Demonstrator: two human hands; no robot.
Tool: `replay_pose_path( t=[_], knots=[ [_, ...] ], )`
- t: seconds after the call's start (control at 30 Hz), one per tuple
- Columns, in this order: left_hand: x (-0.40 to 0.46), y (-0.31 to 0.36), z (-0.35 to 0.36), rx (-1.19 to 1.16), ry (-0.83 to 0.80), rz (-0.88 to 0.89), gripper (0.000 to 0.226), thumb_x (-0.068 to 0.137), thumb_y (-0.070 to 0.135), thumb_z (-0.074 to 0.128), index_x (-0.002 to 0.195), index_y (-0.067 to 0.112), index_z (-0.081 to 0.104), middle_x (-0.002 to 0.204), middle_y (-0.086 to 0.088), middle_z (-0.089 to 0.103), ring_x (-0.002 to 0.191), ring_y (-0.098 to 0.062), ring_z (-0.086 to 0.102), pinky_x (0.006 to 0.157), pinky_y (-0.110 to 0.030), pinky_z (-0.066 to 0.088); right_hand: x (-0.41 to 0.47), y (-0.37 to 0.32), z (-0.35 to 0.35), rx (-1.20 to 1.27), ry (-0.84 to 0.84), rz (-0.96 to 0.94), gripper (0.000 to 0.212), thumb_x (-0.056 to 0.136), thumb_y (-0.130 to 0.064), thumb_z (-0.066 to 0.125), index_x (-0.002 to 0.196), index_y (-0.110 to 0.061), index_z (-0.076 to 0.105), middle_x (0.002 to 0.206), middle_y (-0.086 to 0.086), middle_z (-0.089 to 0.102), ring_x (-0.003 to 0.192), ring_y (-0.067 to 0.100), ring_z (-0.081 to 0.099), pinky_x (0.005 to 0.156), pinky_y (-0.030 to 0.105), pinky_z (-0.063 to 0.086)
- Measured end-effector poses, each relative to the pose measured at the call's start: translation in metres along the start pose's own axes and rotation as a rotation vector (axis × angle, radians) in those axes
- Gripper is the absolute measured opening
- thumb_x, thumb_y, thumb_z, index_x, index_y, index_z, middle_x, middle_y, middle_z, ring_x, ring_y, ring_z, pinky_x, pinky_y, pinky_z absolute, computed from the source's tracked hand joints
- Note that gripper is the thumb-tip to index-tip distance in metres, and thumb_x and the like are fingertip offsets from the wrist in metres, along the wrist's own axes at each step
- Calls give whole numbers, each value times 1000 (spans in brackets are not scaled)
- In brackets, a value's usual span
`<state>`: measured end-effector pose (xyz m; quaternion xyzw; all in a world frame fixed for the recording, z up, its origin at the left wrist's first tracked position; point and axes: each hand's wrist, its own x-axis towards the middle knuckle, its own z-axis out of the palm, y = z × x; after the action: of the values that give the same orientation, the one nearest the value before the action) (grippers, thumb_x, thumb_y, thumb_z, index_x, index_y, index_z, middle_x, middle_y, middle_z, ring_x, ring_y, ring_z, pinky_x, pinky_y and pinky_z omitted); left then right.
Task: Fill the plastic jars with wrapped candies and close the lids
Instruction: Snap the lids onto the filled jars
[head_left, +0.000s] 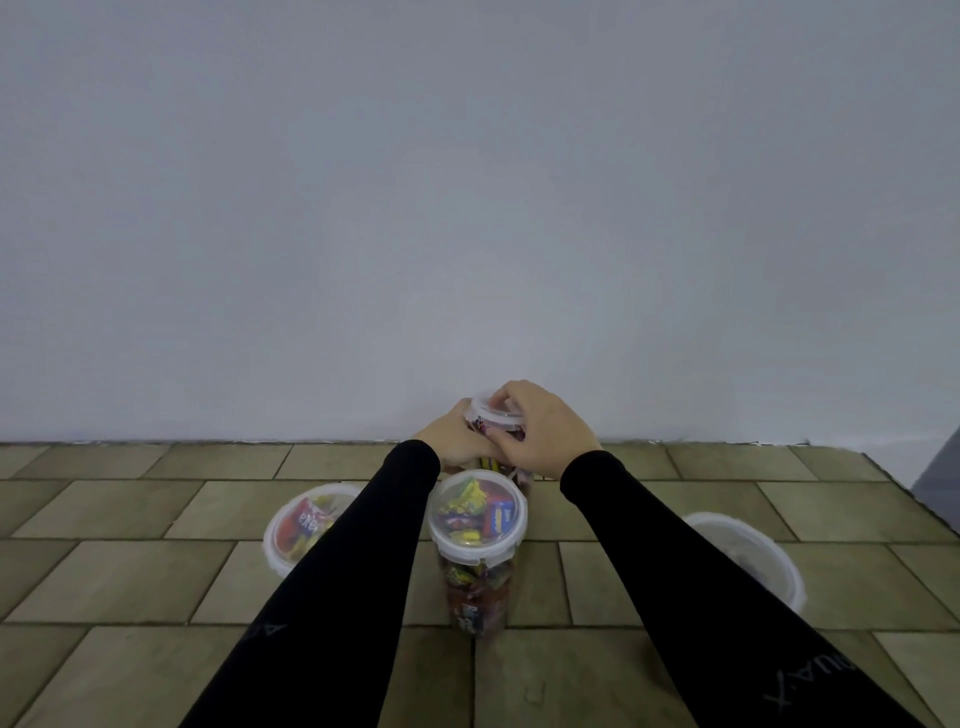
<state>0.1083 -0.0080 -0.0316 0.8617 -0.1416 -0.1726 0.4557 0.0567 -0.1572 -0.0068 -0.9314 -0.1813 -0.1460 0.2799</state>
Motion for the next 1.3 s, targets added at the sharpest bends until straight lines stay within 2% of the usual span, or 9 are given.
replay_pose_path(
  t=[0.07, 0.13, 0.23, 0.37, 0.53, 0.67, 0.87, 1.13, 1.3],
  knots=[
    [-5, 0, -1, -7, 31, -35, 78, 51, 46, 86, 117, 25, 52, 102, -1, 67, 92, -19, 64, 83, -35, 52, 3, 2, -4, 9, -60, -2, 35, 84, -27, 69, 114, -10, 61, 111, 5, 58, 100, 19, 55, 79, 16, 34],
    [-10, 0, 0, -33, 60, -58, 84, 52, 41, 84, 124, 27, 44, 107, 6, 64, 95, -13, 62, 82, -29, 49, 7, 5, -9, 14, -113, 13, 37, 84, -28, 69, 117, -12, 63, 115, 5, 56, 105, 19, 54, 85, 17, 35],
    [-11, -4, 1, -105, 65, -35, 96, 40, 45, 86, 126, 24, 49, 110, 5, 67, 100, -13, 64, 95, -34, 49, 11, 6, -14, 19, -140, 39, 36, 87, -28, 67, 120, -16, 64, 129, 3, 52, 119, 17, 49, 94, 15, 30],
    [-4, -13, 4, -102, 70, 10, 85, 44, 44, 90, 121, 28, 58, 106, 8, 72, 99, -13, 68, 97, -40, 50, 11, 6, -13, 15, -179, 10, 36, 85, -18, 68, 122, -17, 65, 131, 4, 56, 120, 19, 50, 98, 19, 33],
    [-6, -15, 6, -137, 95, 17, 77, 49, 40, 88, 119, 28, 58, 105, 8, 71, 95, -8, 67, 79, -23, 48, 15, 13, -7, 5, -193, 41, 37, 86, -26, 68, 122, -22, 65, 137, 1, 50, 127, 18, 46, 108, 26, 34],
    [-2, -20, 8, -123, 93, 23, 71, 54, 38, 91, 117, 30, 60, 107, 8, 71, 99, -8, 66, 87, -26, 50, 17, 15, -15, 47, -227, 76, 35, 85, -33, 68, 120, -28, 64, 132, 1, 45, 123, 15, 45, 105, 26, 33],
    [-2, -17, 7, -98, 64, 73, 59, 60, 35, 88, 113, 31, 63, 102, 9, 73, 94, -7, 67, 82, -25, 49, 17, 12, -22, 73, -197, 66, 39, 82, -43, 70, 118, -29, 64, 117, -5, 46, 111, 10, 49, 94, 20, 34],
    [-8, -14, 9, -129, 45, 152, 59, 58, 36, 83, 114, 33, 63, 102, 7, 73, 97, -15, 68, 94, -37, 51, 9, 13, -10, 55, -233, 103, 42, 84, -34, 71, 123, -24, 64, 128, -4, 41, 118, 10, 46, 99, 22, 35],
    [-13, -15, 11, -159, 36, 181, 55, 66, 30, 82, 117, 31, 62, 104, 4, 73, 98, -16, 68, 92, -35, 50, 10, 12, -5, 76, -180, 186, 39, 79, -39, 75, 116, -28, 67, 111, -10, 44, 107, 12, 53, 97, 30, 42]
  ],
)
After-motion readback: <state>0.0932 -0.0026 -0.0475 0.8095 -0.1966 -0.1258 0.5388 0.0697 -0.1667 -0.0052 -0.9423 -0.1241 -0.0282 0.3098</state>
